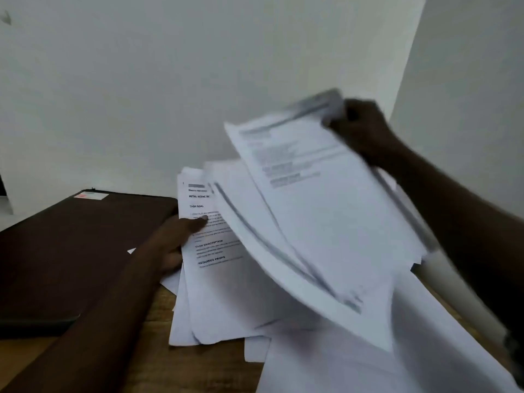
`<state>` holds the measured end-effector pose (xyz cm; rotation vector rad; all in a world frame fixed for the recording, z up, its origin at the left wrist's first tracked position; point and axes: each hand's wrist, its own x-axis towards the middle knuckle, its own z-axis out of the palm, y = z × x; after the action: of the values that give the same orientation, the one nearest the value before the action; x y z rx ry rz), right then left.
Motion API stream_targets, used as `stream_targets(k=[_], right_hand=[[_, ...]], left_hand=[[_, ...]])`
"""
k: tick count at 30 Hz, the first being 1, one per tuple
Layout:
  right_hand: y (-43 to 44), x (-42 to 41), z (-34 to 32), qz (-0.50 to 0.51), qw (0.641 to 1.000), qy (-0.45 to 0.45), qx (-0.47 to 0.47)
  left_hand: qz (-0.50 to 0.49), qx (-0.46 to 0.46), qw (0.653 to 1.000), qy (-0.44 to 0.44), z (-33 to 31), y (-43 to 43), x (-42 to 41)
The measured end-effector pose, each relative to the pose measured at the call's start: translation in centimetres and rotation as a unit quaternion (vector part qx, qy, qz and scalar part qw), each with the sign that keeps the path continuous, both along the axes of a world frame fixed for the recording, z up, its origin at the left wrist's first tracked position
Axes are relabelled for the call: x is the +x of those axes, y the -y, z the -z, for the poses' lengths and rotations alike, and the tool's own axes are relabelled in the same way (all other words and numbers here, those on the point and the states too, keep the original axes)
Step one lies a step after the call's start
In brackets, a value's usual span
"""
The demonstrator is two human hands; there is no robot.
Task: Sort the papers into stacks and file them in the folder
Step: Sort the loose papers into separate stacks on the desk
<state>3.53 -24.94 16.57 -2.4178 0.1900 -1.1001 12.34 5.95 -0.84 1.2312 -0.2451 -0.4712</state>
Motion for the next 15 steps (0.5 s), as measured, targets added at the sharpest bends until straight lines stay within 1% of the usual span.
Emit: stream_targets(k=[1,2,3,4,7,9,13,15], right_hand=[[-1.6,0.0,3.0,-0.035,0.999,-0.018,-0.010],[-2.3,0.0,5.8,-0.075,0.996,-0.056,-0.013],[-3.1,-0.1,8.5,-0.085,0.992,-0.089,-0.027],[-3.2,0.2,10.1,-0.085,0.991,-0.100,-0.021],[-3.6,1.3,12.6,-0.068,0.992,-0.103,-0.010],[-4.1,2.4,14.1,-0.037,0.991,-0.124,0.020],[-4.1,4.0,14.9,0.025,0.988,-0.108,0.112],[-4.4,4.3,15.0,0.021,0.986,-0.096,0.135]], left_hand=[[0.010,0.008,1.000,0.006,0.0,-0.2,-0.1],[0.024,0.013,1.000,0.006,0.1,-0.3,-0.2],[0.044,0.015,0.999,0.006,0.1,-0.3,-0.1],[0.060,0.015,0.998,0.006,0.2,-0.3,-0.1],[0.060,0.007,0.998,0.001,0.3,0.0,0.1],[0.057,-0.003,0.998,-0.001,0.4,0.2,0.3],[0.072,-0.010,0.997,0.012,0.3,0.4,0.2],[0.103,0.010,0.994,0.038,0.4,0.5,0.2]])
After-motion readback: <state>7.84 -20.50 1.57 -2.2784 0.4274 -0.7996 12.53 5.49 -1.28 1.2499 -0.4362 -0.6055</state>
